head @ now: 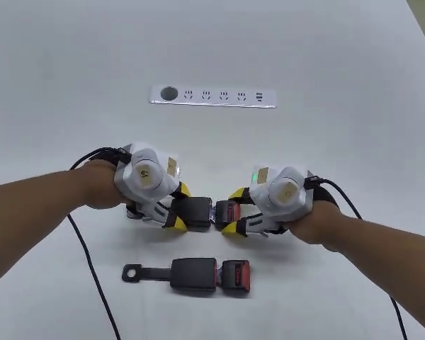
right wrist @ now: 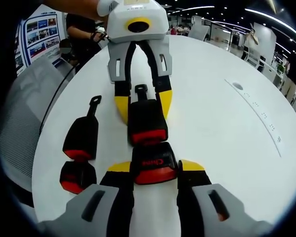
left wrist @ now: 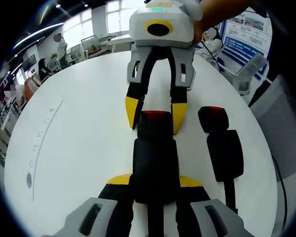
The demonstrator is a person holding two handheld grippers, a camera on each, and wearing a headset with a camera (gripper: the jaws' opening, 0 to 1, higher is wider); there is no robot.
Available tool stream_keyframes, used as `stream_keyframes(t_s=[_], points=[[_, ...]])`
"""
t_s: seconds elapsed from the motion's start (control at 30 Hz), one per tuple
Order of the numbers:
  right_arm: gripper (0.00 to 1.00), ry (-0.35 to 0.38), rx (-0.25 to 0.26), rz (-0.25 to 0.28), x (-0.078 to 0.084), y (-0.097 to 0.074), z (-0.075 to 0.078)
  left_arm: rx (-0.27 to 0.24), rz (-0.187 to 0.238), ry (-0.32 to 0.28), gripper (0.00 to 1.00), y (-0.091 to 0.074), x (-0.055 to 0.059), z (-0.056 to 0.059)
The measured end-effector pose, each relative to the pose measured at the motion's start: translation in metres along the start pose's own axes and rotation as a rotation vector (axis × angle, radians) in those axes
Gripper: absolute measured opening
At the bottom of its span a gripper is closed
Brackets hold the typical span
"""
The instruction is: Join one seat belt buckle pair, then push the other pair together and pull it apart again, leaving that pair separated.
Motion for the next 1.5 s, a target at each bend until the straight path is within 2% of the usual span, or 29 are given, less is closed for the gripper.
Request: stream_keyframes(t_s=[0.87,1.5], points=[[0.32,-0.018,-0.012,0.008,-0.0018,-0.0032,0.0031,0.001,0.022,-0.002,0.33,0.0017,0.0034,-0.0018],[0.32,-0.026,-0.016,0.020,-0.0009,-0.0023,0.0039,0.002,0.045,-0.007,0.34,-0.0019,0.0005,0.0000]])
Point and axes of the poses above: the centre of the closed fingertips' face, and the gripper's own axes: y roughly forward along the fingers, z roughly to its right, x roughly out of its underside, the point moved 4 cm from there along -y, roughly backward along the fingers, and after that the axes turned 7 degrees about -x, right-handed, at the moved point
